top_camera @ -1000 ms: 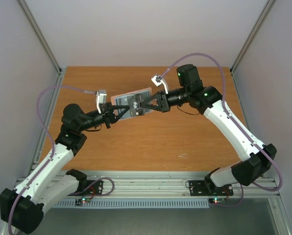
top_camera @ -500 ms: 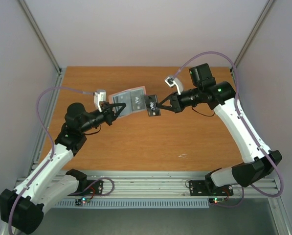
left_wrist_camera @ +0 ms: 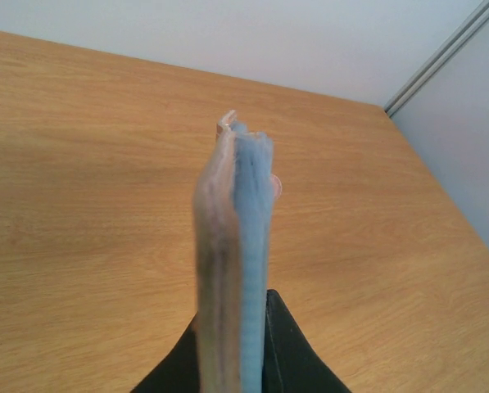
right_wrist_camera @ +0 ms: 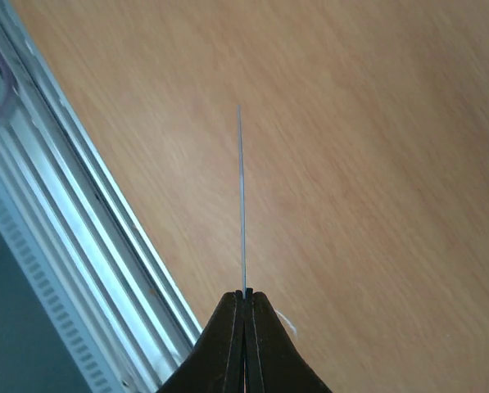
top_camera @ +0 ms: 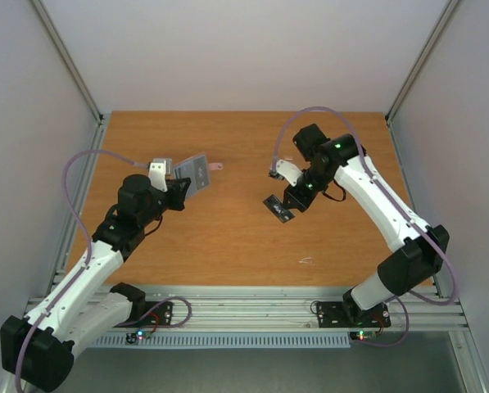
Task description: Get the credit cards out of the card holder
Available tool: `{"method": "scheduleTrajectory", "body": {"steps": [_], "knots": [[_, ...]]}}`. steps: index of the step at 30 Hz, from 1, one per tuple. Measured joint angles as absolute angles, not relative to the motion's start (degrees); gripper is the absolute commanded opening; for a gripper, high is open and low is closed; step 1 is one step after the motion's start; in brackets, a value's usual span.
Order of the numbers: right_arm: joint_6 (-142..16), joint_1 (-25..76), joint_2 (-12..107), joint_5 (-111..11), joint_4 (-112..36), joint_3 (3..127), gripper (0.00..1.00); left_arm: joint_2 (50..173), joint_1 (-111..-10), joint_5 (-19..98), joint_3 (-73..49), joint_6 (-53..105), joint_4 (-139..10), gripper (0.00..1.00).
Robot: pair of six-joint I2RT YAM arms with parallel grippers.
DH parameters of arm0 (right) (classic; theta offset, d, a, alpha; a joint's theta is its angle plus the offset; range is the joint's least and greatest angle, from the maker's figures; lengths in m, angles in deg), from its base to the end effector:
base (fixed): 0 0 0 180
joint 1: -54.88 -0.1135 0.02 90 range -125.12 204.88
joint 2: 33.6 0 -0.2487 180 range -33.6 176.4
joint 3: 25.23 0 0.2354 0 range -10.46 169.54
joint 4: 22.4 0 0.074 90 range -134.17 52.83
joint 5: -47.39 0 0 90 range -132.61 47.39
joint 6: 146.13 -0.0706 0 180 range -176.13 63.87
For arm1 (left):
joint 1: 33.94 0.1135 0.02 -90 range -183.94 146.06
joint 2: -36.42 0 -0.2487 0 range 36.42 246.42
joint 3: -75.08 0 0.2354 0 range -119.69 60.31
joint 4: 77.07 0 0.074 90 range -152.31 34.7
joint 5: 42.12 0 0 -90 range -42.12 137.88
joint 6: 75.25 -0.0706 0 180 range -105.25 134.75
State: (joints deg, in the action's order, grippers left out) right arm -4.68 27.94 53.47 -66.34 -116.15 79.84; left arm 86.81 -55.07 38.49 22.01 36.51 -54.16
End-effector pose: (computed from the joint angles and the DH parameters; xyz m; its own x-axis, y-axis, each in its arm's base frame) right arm 0.2236 0.1455 0.3003 -0.1450 -0.8768 -0.4584 -0.9893 0.1372 0.0506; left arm 0.2117 -0.0942 0.2664 -0.4843 -0.2049 -0.8505 0.3434 0.8496 -0.4002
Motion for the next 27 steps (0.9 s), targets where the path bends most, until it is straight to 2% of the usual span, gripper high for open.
{"method": "scheduleTrajectory", "body": {"steps": [11,19,27], "knots": [[14.77,24.67,66.39,-52.59,-118.25,79.88,0.01,86.6,-55.07,38.14,23.14,35.87,-54.21,0.0],[29.48,23.95,71.67,-44.09,-108.92,75.75,0.01,86.27,-55.07,38.21,23.78,35.68,-54.21,0.0],[38.09,22.39,76.18,-40.51,-103.34,74.57,0.01,86.27,-55.07,38.25,23.82,35.63,-54.21,0.0]]}}
